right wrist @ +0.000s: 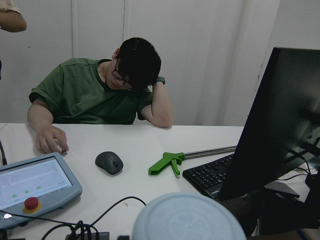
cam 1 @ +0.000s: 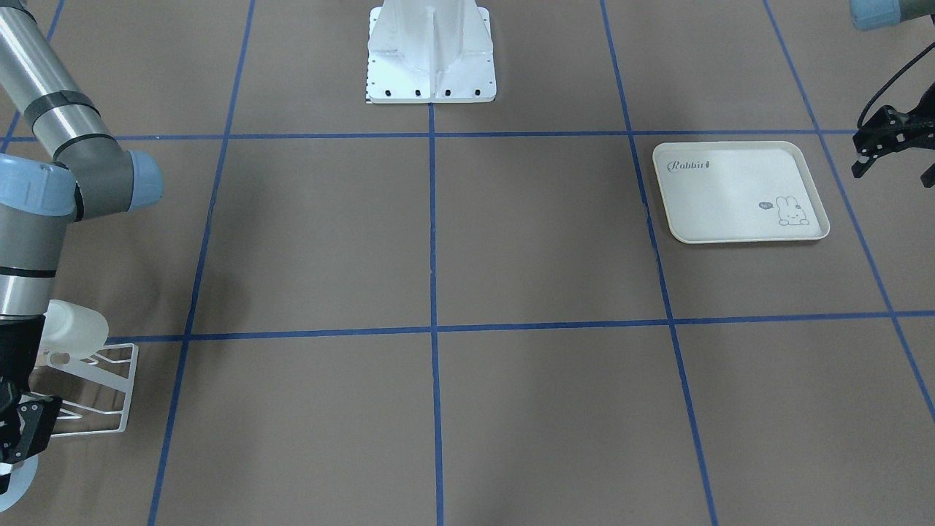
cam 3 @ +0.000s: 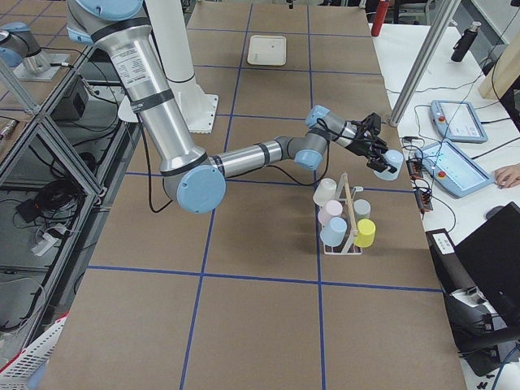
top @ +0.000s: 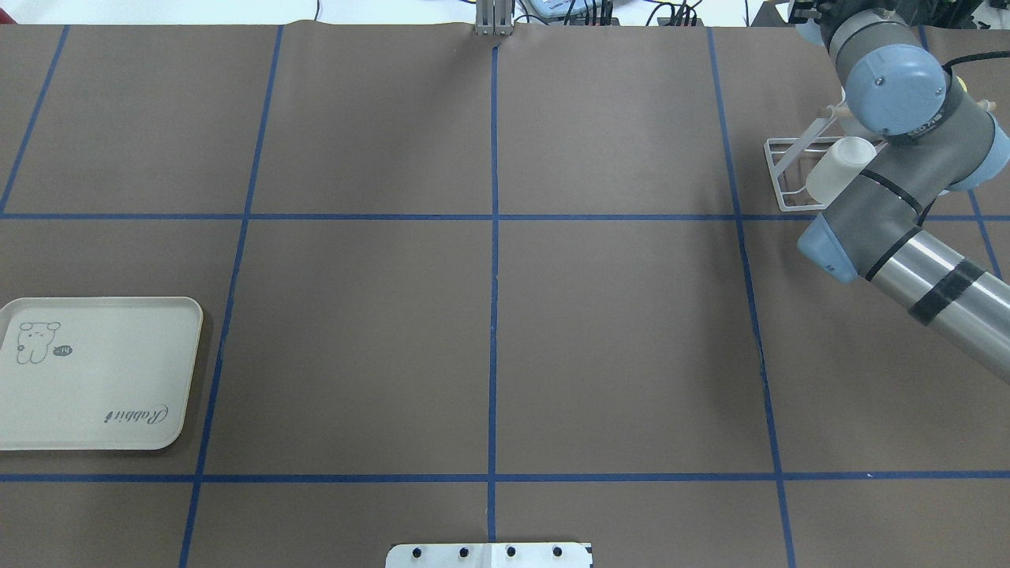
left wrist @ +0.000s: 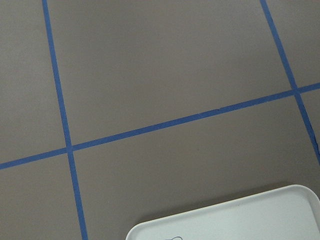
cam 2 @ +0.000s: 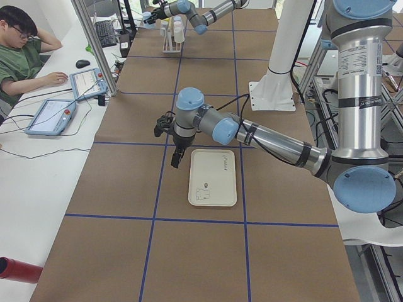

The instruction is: Transfer IKEA cup to right arm and place on rack

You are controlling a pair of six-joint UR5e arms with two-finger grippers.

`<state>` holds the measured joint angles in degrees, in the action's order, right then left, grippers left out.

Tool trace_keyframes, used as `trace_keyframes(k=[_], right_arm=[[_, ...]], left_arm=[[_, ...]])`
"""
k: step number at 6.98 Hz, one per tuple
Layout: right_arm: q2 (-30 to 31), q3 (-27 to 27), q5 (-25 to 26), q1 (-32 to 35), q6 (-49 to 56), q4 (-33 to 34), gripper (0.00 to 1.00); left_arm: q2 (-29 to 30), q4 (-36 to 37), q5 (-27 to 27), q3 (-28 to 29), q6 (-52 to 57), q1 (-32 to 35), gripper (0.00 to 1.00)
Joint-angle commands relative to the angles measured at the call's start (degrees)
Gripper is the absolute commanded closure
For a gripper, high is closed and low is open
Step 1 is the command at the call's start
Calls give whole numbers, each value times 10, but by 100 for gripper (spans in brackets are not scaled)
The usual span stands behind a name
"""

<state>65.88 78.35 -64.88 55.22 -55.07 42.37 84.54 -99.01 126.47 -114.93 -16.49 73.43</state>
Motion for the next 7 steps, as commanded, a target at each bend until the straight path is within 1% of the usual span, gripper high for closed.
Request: trace_keyframes(k=[1, 2, 3, 7], right_arm=[[63, 51, -37, 0, 6, -1, 100], [75, 66, -37, -1, 8, 3, 100], [84, 70, -34, -4, 8, 3, 100], [93, 71, -33, -20, 7, 3, 100]], left_arm=[[-1, 1, 0, -2, 1, 1, 0], [0, 1, 0, -2, 1, 0, 0], [0, 1, 0, -1, 1, 0, 0], [2, 1, 0, 0, 1, 0, 0]])
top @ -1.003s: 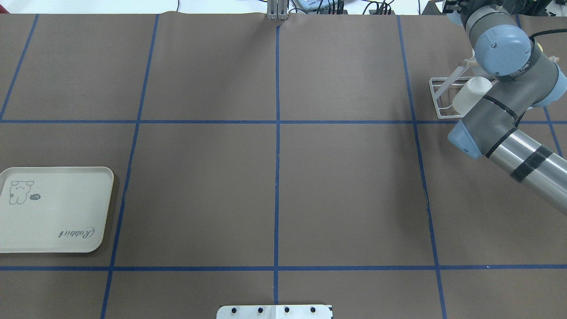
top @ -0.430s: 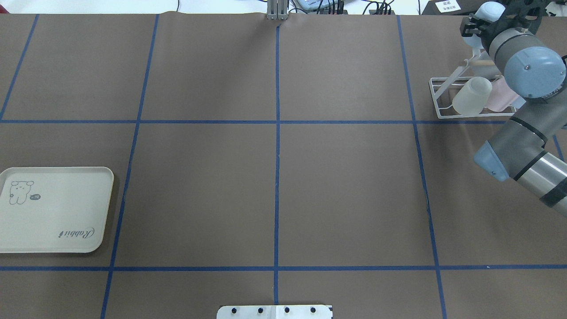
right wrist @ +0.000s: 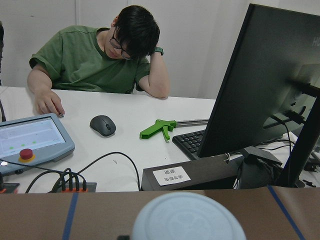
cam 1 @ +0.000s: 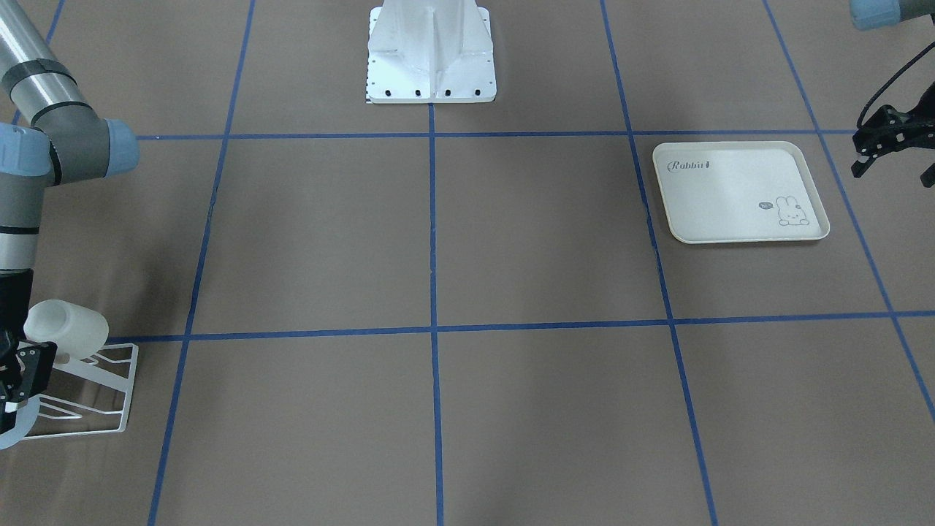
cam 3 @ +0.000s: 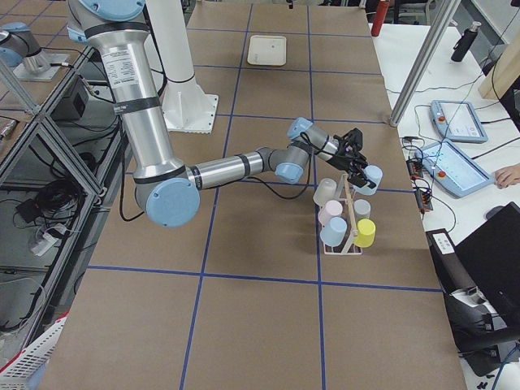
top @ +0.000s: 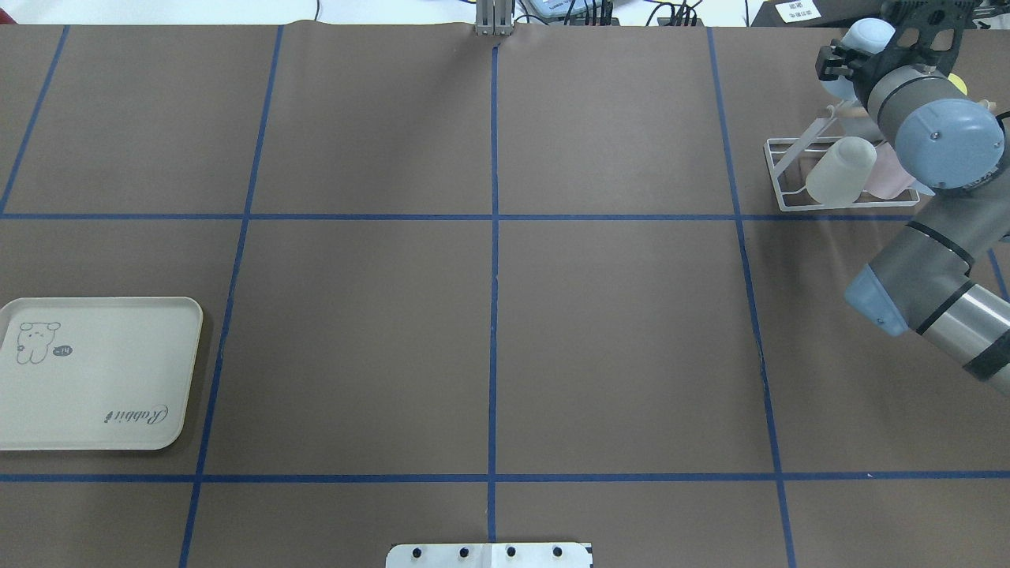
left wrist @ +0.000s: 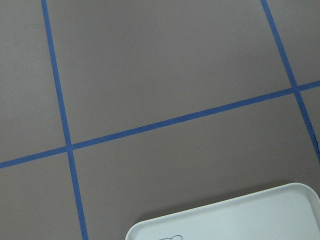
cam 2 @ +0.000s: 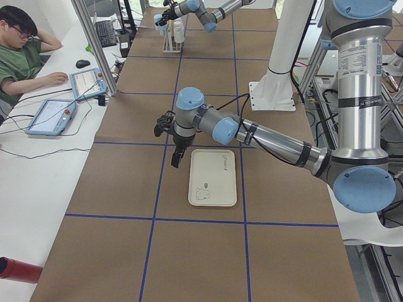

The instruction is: Transfer IKEA cup to right arm and place on rack

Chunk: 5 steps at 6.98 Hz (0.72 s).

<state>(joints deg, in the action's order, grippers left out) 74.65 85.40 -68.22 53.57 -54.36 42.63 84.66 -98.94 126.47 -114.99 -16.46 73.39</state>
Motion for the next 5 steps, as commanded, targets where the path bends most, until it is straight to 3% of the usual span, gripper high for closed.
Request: trace_keyframes(k=[1, 5], right_arm=[[19, 6, 0, -5, 0, -3, 100], [31, 13, 1, -19, 0, -4, 100]], left_arm=[[2, 1, 0, 1, -1, -1, 0], [3, 1, 1, -1, -3, -1, 0]])
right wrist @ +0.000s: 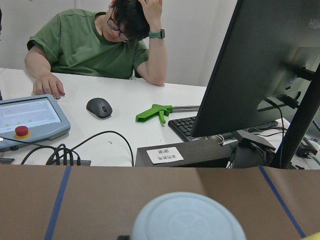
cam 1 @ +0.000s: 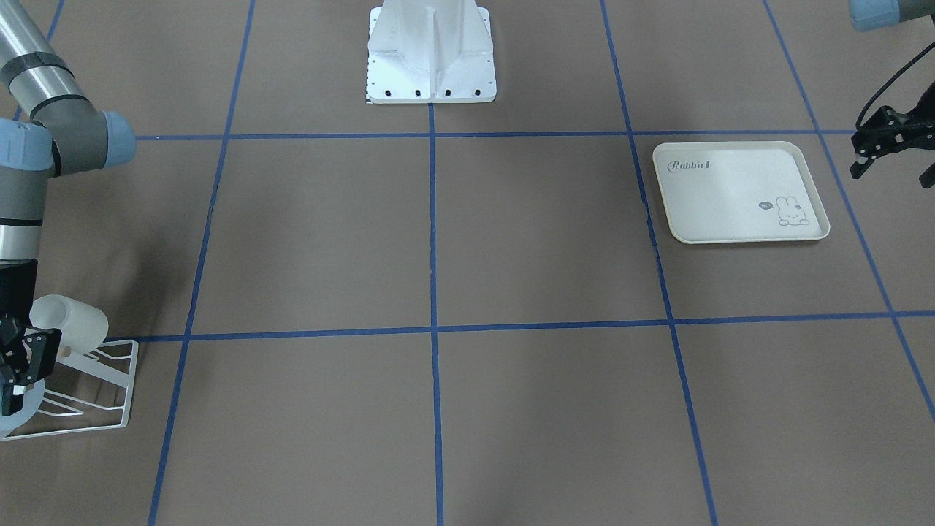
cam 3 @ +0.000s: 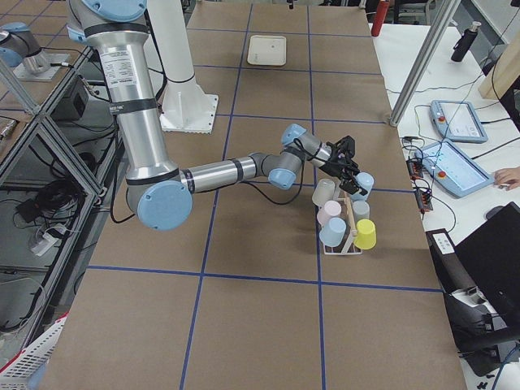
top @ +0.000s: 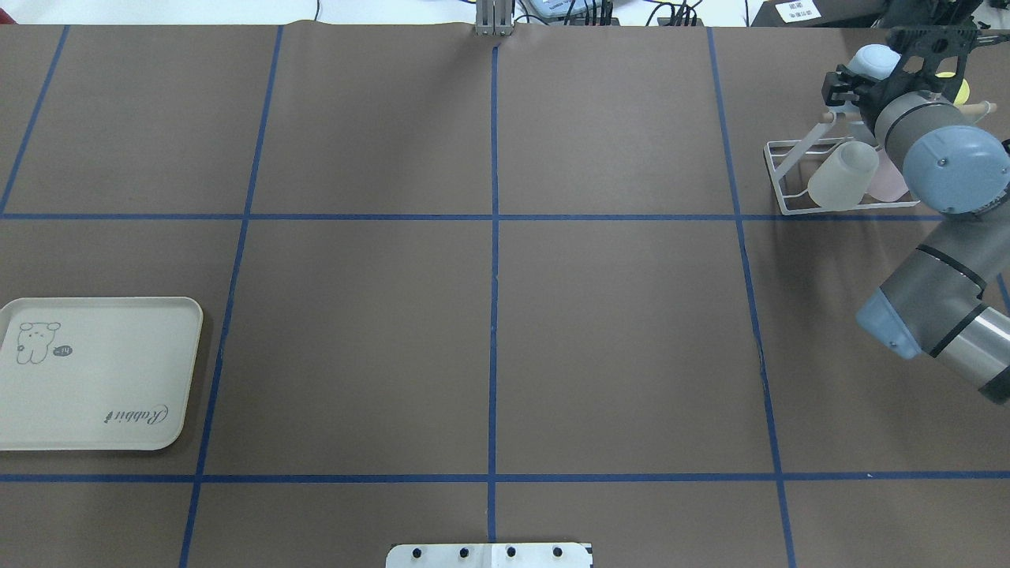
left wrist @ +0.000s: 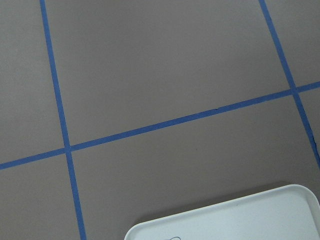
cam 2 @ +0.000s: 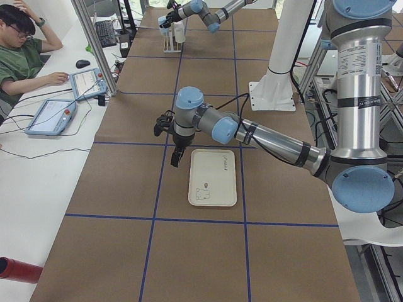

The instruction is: Transfer IKEA cup to right arm and place on rack

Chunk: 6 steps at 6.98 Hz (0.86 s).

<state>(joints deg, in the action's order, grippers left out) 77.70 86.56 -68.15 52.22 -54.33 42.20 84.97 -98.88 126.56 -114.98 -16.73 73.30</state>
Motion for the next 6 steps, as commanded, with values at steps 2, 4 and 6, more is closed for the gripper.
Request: trace_keyframes(k=[2, 4, 6], right_arm=[[-5, -2, 0, -12, -1, 0, 82], [-5, -6, 7, -15, 5, 0, 0], [-8, 0, 1, -14, 31, -1, 0]], left_arm=[[0, 0, 0, -2, -3, 1, 0], [0, 0, 7, -3, -4, 1, 0], [3, 0, 7, -2, -4, 0, 0]])
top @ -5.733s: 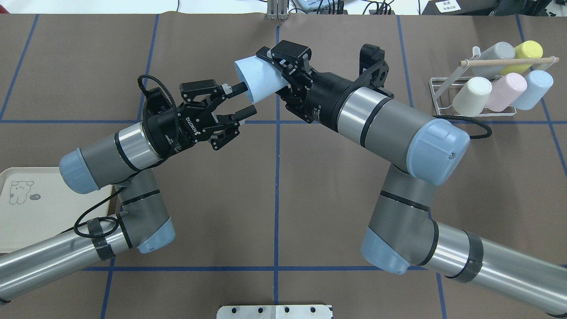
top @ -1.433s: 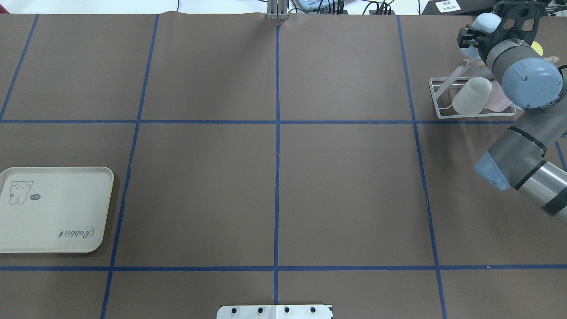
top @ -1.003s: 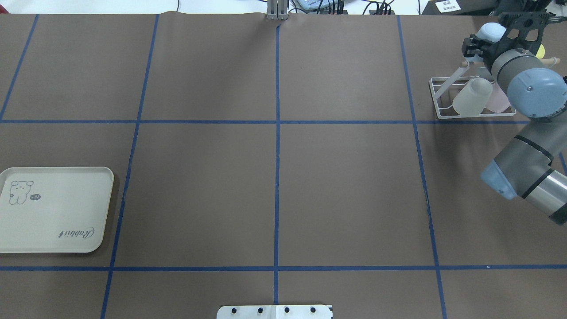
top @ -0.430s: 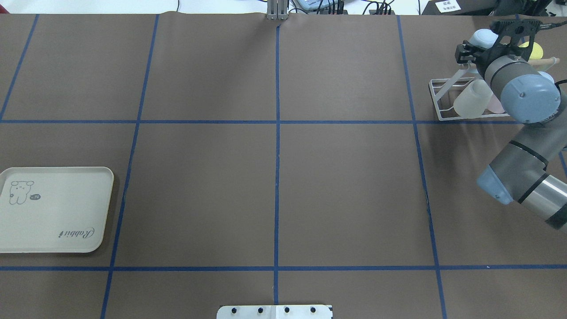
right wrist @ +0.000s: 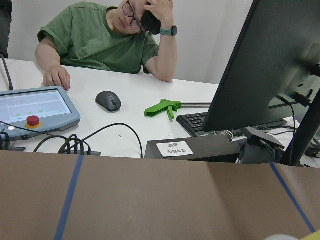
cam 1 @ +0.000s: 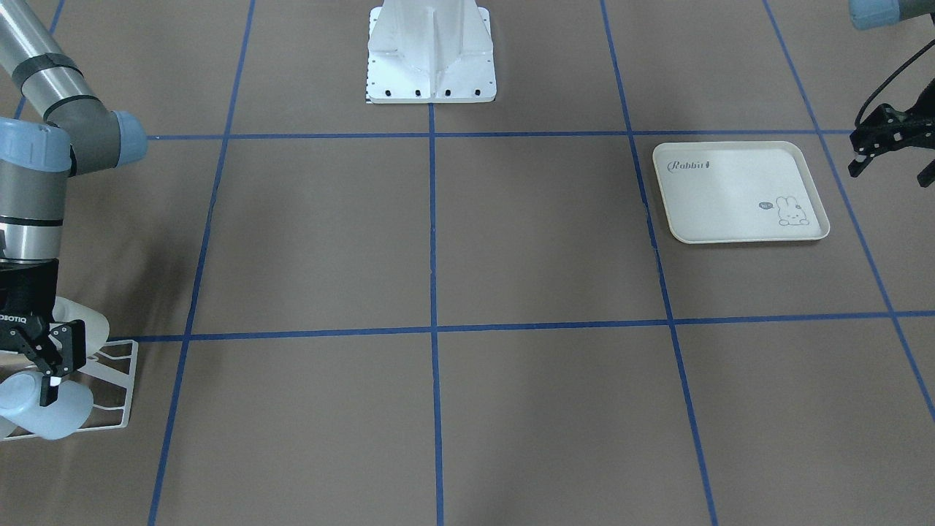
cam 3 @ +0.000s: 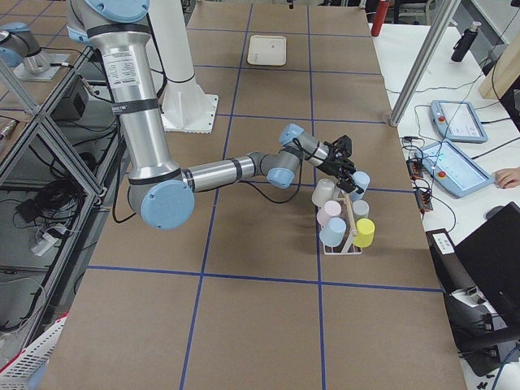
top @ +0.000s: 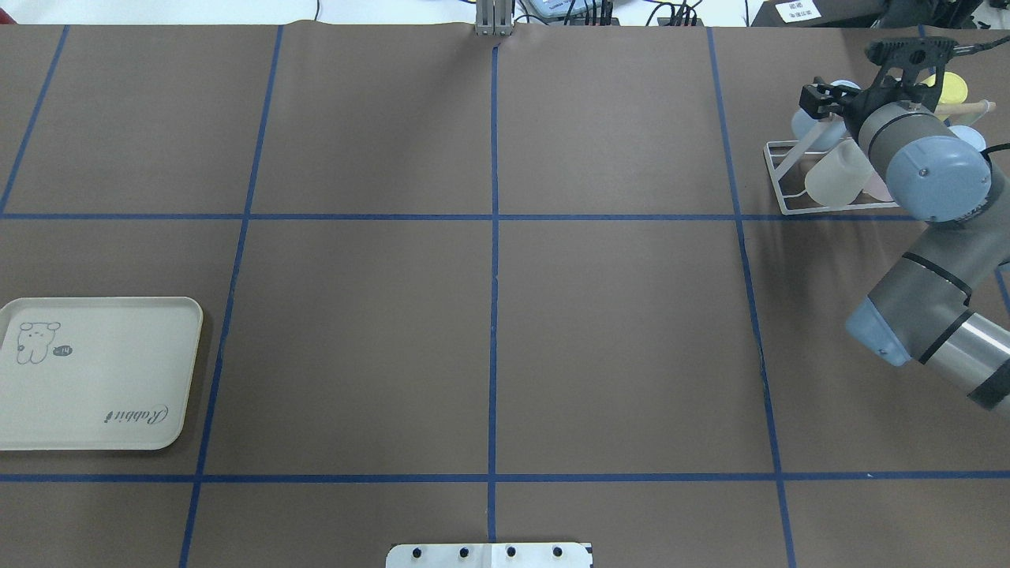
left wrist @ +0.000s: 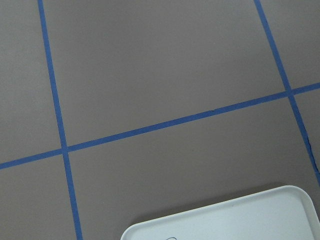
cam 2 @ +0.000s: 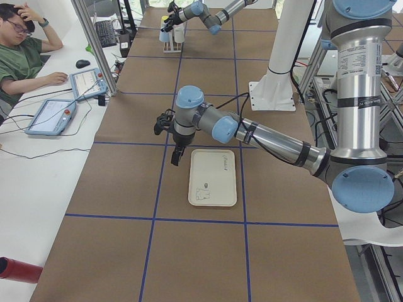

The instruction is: Transfer IKEA cup to right arm and place on rack

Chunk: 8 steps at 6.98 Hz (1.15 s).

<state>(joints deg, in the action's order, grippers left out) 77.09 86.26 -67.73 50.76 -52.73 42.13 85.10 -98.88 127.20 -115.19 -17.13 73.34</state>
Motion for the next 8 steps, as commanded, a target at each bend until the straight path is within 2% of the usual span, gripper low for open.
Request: trace_keyframes(k=[1, 5, 7, 8], right_arm=[[-4, 8, -23, 13, 25, 3, 0], [-12, 16, -323, 199, 113, 15, 0], [-10, 14, -472, 291, 206, 75, 0], [-5, 11, -577, 336, 255, 134, 0]], left_arm=[[2, 0, 1, 1, 0, 0, 0], [2, 0, 2, 2, 13, 17, 0], [2, 5, 5, 8, 87, 64, 0], [9, 37, 31, 10, 87, 90, 0]])
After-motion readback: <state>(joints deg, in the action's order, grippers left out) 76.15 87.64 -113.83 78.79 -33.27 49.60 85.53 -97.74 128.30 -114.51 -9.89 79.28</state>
